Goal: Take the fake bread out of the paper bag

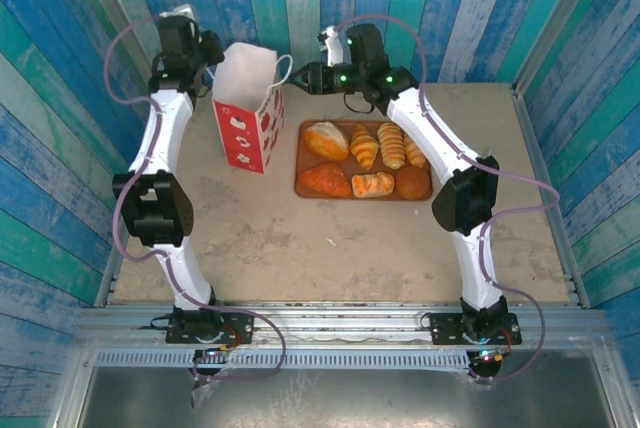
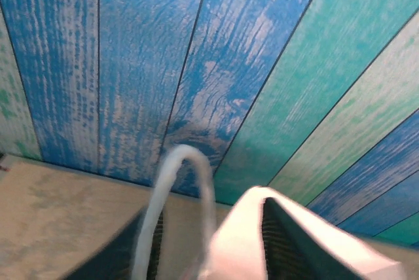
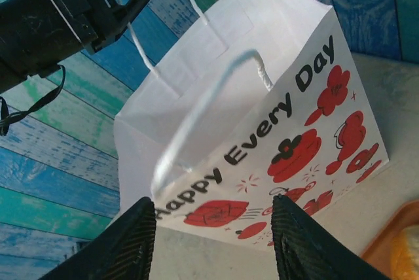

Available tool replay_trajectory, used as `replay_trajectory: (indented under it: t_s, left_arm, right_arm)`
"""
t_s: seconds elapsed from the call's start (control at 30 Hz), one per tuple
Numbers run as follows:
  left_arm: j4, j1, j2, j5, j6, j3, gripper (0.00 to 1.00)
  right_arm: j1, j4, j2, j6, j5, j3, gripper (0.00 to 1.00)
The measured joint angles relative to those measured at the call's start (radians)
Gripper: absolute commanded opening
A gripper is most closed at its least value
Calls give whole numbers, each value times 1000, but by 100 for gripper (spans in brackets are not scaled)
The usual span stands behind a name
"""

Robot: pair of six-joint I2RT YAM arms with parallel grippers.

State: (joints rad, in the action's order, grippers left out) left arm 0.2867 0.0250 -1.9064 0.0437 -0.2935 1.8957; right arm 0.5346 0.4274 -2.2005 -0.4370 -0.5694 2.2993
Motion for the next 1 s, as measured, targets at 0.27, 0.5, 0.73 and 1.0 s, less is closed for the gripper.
replay_trajectory:
  t_s: [0.27, 0.5, 0.73, 1.0]
  left_arm:
    - [45, 2, 2, -28, 19, 24, 94]
    - [29, 2, 144, -117, 47, -153, 94]
    - [-135, 3, 592, -196, 51, -564, 94]
    - [-287, 5, 947, -146, -10, -961, 94]
  right_arm:
    - [-16, 87, 23, 63, -8, 41, 80]
    - [-34, 116, 381, 250, 253, -297, 100]
    - [-151, -139, 931, 403, 659, -969, 100]
    - [-470, -270, 1030, 379, 805, -1500, 100]
